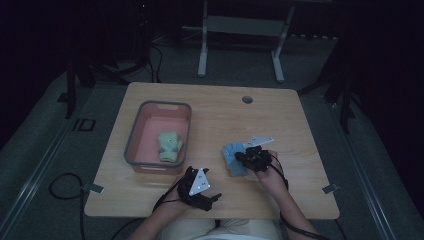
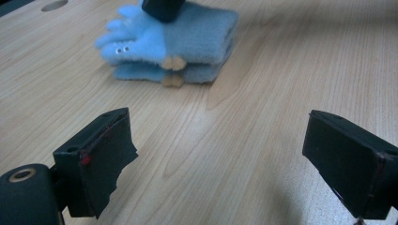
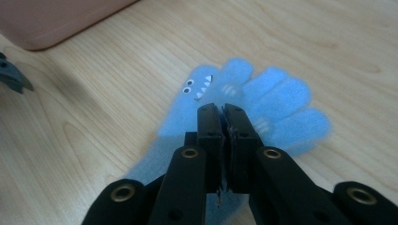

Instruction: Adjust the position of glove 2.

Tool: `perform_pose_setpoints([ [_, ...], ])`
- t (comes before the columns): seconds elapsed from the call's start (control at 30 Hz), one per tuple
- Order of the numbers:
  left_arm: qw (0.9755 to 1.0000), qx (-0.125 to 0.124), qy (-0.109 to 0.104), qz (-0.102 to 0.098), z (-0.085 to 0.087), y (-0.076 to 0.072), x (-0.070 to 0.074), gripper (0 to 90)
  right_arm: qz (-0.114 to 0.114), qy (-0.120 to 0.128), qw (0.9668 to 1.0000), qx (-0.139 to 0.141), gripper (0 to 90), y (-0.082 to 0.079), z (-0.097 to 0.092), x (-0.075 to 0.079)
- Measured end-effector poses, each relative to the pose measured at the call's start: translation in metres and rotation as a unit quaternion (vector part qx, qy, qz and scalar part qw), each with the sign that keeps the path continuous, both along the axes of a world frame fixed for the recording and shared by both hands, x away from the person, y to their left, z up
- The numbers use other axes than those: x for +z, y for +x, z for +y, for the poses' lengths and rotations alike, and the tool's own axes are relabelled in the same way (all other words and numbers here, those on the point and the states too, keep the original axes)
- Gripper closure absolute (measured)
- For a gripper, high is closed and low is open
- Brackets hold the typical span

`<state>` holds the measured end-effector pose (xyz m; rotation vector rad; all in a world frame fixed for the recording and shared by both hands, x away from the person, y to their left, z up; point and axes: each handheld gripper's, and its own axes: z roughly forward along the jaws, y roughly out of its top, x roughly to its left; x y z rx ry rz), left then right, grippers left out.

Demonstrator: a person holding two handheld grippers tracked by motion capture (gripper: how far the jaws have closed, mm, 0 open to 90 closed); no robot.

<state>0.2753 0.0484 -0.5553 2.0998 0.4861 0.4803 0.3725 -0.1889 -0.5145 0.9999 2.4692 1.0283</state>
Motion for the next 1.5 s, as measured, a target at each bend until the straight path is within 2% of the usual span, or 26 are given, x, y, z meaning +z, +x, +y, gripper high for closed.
perform_pose_setpoints([
  [0.13, 1.0000, -0.001, 0.005, -0.002, 0.000, 0.000, 0.000, 8.7, 0.008, -0.005, 1.0000, -0.004, 86.1, 0.003, 0.001, -0.010],
  [0.33, 1.0000, 0.001, 0.006, 0.000, 0.000, 0.000, 0.000, 8.7, 0.021, 0.003, 0.9998, -0.007, 81.9, 0.008, -0.001, -0.018],
  [0.4, 1.0000, 0.003, -0.003, 0.008, 0.000, 0.001, 0.002, 8.7, 0.020, 0.006, 0.9998, -0.006, 74.6, 0.007, -0.001, -0.018],
  [0.43, 0.9999, -0.001, -0.015, 0.009, 0.000, 0.001, 0.003, 8.7, 0.019, 0.008, 0.9998, -0.006, 70.5, 0.007, -0.001, -0.017],
  [0.47, 0.9998, -0.005, -0.021, 0.004, 0.000, 0.001, 0.004, 8.7, 0.019, 0.014, 0.9997, -0.005, 62.9, 0.006, -0.002, -0.015],
  [0.57, 0.9997, -0.012, -0.020, -0.011, -0.005, 0.001, 0.009, 8.8, 0.014, 0.023, 0.9996, -0.004, 40.2, 0.004, -0.006, -0.012],
  [0.63, 0.9998, -0.006, -0.015, -0.011, -0.008, 0.003, 0.012, 9.6, 0.011, 0.030, 0.9995, -0.008, 27.6, 0.003, -0.008, -0.011],
  [0.7, 0.9998, 0.006, -0.017, -0.008, -0.012, 0.005, 0.015, 10.2, 0.008, 0.040, 0.9991, -0.009, 19.3, 0.001, -0.011, -0.009],
  [0.77, 0.9997, 0.004, -0.020, 0.011, -0.016, 0.008, 0.018, 11.3, 0.012, 0.055, 0.9984, -0.010, 16.1, 0.001, -0.015, -0.008],
  [0.8, 0.9997, 0.005, -0.018, 0.013, -0.018, 0.009, 0.018, 11.5, 0.011, 0.063, 0.9979, -0.011, 12.8, 0.000, -0.018, -0.007],
  [0.93, 0.9997, -0.004, 0.007, 0.025, -0.030, 0.017, 0.021, 10.5, 0.002, 0.059, 0.9980, -0.023, 12.6, 0.001, -0.029, -0.002],
  [0.97, 0.9996, -0.009, 0.014, 0.022, -0.034, 0.019, 0.022, 9.6, 0.001, 0.060, 0.9979, -0.024, 13.1, 0.001, -0.031, -0.001],
  [1.03, 0.9995, -0.015, 0.026, 0.010, -0.043, 0.022, 0.023, 12.0, -0.018, 0.048, 0.9981, -0.036, 16.2, 0.002, -0.035, 0.001],
  [1.1, 0.9990, -0.030, 0.035, -0.001, -0.051, 0.026, 0.025, 13.0, -0.039, 0.059, 0.9972, -0.024, 16.1, 0.004, -0.041, 0.002],
  [1.13, 0.9984, -0.043, 0.036, -0.003, -0.055, 0.028, 0.025, 13.9, -0.042, 0.062, 0.9968, -0.025, 16.8, 0.004, -0.042, 0.003],
  [1.2, 0.9960, -0.070, 0.052, -0.019, -0.062, 0.034, 0.025, 15.4, -0.018, 0.072, 0.9969, -0.028, 17.0, 0.008, -0.045, 0.005],
  [1.27, 0.9910, -0.099, 0.076, -0.049, -0.070, 0.039, 0.022, 19.5, 0.008, 0.081, 0.9956, -0.047, 12.2, 0.011, -0.047, 0.006],
  [1.33, 0.9876, -0.123, 0.085, -0.047, -0.075, 0.045, 0.021, 23.9, 0.002, 0.079, 0.9951, -0.059, 12.1, 0.013, -0.046, 0.007],
  [1.4, 0.9856, -0.131, 0.097, -0.046, -0.079, 0.051, 0.020, 33.3, 0.001, 0.089, 0.9944, -0.058, 12.1, 0.015, -0.045, 0.008],
  [1.43, 0.9856, -0.133, 0.096, -0.040, -0.081, 0.054, 0.019, 33.5, 0.004, 0.089, 0.9947, -0.052, 13.0, 0.016, -0.044, 0.008],
  [1.5, 0.9849, -0.135, 0.102, -0.035, -0.083, 0.060, 0.018, 38.8, 0.006, 0.082, 0.9950, -0.056, 21.0, 0.020, -0.041, 0.006],
])
